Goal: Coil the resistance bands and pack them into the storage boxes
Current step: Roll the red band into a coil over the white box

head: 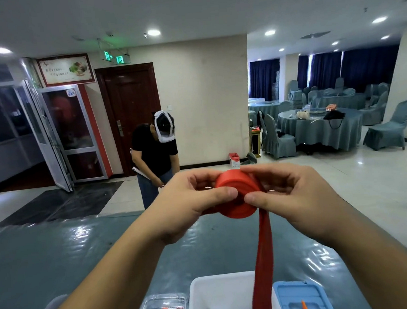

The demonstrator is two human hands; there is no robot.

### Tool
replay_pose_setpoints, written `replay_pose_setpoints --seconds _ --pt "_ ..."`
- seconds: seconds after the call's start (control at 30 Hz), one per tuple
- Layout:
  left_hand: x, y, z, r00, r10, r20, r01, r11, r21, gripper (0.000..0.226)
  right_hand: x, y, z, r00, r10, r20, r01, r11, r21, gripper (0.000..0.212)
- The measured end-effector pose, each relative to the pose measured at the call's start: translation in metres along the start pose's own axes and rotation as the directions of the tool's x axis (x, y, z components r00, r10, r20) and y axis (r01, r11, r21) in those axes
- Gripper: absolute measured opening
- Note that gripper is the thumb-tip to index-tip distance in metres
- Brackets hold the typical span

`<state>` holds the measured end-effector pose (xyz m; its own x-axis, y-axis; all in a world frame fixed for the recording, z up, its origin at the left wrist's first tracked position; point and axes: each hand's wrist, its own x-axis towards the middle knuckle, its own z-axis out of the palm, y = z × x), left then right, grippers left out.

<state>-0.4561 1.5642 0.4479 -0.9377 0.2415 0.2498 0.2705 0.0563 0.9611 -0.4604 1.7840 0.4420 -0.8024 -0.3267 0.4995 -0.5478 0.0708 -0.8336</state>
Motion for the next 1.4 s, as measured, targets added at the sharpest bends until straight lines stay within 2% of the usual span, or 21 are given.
replay_pose_setpoints --seconds 0.07,0.13,0.23,0.3,0.33,0.5,0.57,0.63,0.7,0.77,0.97,1.1,1.2,1.3,1.4 --pt "-0.002 -0.004 0.005 1.000 -0.018 -0.015 0.016 0.992 -0.125 0.030 -0.002 0.004 0.003 0.996 -0.035 -0.080 0.038 0.999 0.035 0.048" --pt "-0.002 -0.008 0.007 0.999 -0.034 -0.014 0.032 0.988 -0.152 0.028 -0.004 0.006 0.003 0.993 -0.058 -0.104 0.060 0.998 0.019 0.047" --pt "-0.001 -0.005 0.002 0.998 -0.055 0.040 0.056 0.998 -0.006 0.037 -0.003 0.003 -0.003 1.000 -0.024 -0.007 0.023 0.997 -0.072 0.043" --pt "-0.001 -0.001 -0.001 0.996 -0.049 0.072 0.038 0.988 0.152 0.032 -0.001 0.002 -0.005 0.998 0.007 0.056 0.002 0.988 -0.157 0.042" --pt "0.000 0.001 -0.001 0.997 -0.034 0.064 0.023 0.985 0.168 0.030 0.000 0.001 -0.005 0.998 0.008 0.058 0.001 0.988 -0.157 0.042" --pt "0.001 -0.007 0.010 0.999 -0.015 -0.049 0.009 0.993 -0.115 0.034 0.000 0.005 0.001 0.996 -0.042 -0.082 0.042 0.999 0.006 0.053" --pt "0.000 -0.011 0.012 0.998 -0.025 -0.060 0.015 0.989 -0.149 0.035 -0.002 0.007 0.001 0.994 -0.043 -0.103 0.045 0.999 0.017 0.053" --pt "0.000 -0.010 0.010 0.999 -0.026 -0.033 0.022 0.994 -0.106 0.039 -0.001 0.004 -0.002 0.998 -0.035 -0.058 0.034 0.999 -0.014 0.052" --pt "0.001 -0.005 0.004 0.999 -0.023 0.032 0.023 1.000 0.012 0.041 0.000 -0.001 -0.006 1.000 -0.023 0.015 0.024 0.995 -0.095 0.047" --pt "0.002 0.001 0.001 0.997 -0.014 0.082 0.006 0.995 0.100 0.042 0.002 -0.004 -0.008 0.999 -0.010 0.051 0.015 0.994 -0.106 0.047" --pt "-0.004 0.001 0.003 0.998 -0.044 0.044 0.048 0.996 -0.077 0.043 -0.001 0.004 -0.004 0.996 -0.026 -0.080 0.032 0.997 0.072 0.050" --pt "-0.004 0.001 0.000 0.991 -0.088 0.100 0.083 0.995 0.045 0.036 -0.002 0.003 -0.005 1.000 0.030 0.000 -0.030 0.997 0.065 0.049" --pt "-0.001 0.005 0.000 0.993 -0.092 0.069 0.083 0.989 0.120 0.040 0.000 0.000 -0.005 0.998 0.040 0.043 -0.042 0.998 0.054 0.047" --pt "-0.002 0.006 0.002 0.995 -0.088 0.037 0.086 0.995 0.045 0.046 -0.001 -0.002 -0.004 0.999 0.035 0.034 -0.037 0.996 0.080 0.046" --pt "-0.007 0.004 0.006 0.994 -0.097 0.043 0.098 0.995 -0.015 0.043 -0.004 0.001 -0.004 1.000 0.024 0.002 -0.024 0.997 0.067 0.045"
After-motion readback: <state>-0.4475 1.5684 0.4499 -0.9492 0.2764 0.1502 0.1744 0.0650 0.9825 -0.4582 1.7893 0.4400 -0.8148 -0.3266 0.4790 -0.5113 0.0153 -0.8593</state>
